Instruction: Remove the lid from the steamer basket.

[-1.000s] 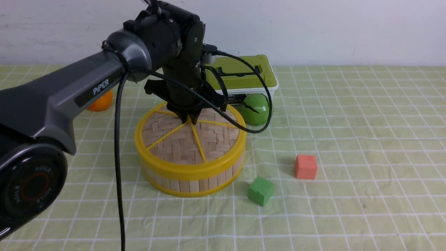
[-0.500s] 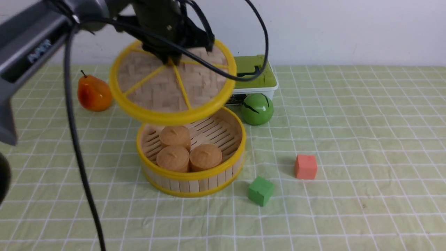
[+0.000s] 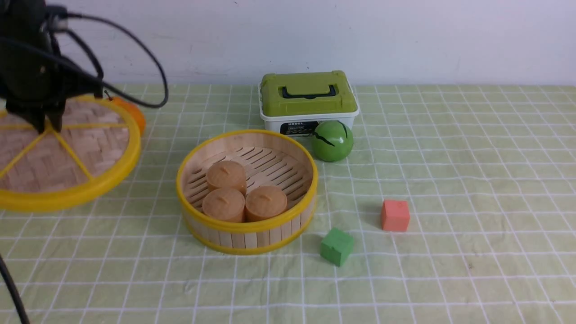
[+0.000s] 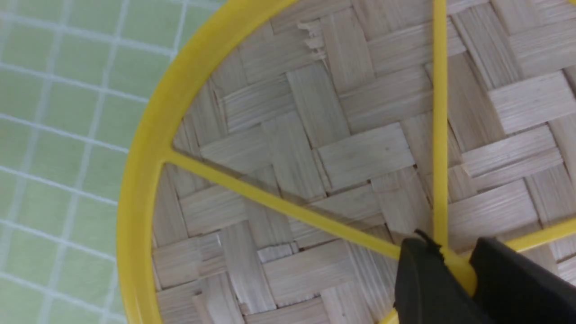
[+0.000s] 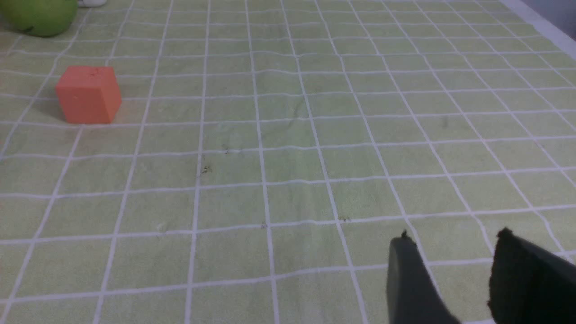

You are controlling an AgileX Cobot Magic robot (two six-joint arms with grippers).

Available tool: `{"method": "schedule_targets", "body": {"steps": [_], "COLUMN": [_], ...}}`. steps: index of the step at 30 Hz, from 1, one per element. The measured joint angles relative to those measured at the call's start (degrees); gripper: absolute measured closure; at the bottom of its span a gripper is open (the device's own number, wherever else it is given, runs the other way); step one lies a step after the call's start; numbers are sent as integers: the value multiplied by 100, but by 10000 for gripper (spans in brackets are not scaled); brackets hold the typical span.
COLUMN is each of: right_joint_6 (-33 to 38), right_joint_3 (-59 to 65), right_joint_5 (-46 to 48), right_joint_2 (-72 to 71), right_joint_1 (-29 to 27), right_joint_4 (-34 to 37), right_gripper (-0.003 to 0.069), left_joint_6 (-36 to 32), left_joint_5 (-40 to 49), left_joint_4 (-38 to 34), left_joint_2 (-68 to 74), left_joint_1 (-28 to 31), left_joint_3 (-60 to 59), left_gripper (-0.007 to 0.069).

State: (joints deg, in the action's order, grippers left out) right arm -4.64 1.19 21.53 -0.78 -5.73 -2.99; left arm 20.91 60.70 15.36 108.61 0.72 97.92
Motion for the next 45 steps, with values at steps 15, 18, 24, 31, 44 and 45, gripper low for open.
{"method": "schedule_targets", "body": {"steps": [15,18,24,31,44,45], "right_joint_6": [0,0,0,0,0,0], "right_joint_3": [0,0,0,0,0,0], "right_joint_5": [0,0,0,0,0,0], "right_joint_2": [0,0,0,0,0,0], "right_joint_1": [0,0,0,0,0,0], "right_joint_4": [0,0,0,0,0,0], "right_gripper": [418,418,418,418,418,418], "left_joint_6": [399,399,231,-417,-1203,-1217], "left_joint_5": [-2067,-2047,-1887,-1868,-3444,-3643], "left_joint_4": [-540,-767,-965,-1310,-1963,-1993], "left_joint_2": [356,392,-138,-1895,-6330,-6658], "left_joint_1": [39,39,39,39,39,39], "left_joint_3": [-1178,-1178,-1178,-1193,-4261,-4675], "left_gripper": [482,410,337,529,637,637]}}
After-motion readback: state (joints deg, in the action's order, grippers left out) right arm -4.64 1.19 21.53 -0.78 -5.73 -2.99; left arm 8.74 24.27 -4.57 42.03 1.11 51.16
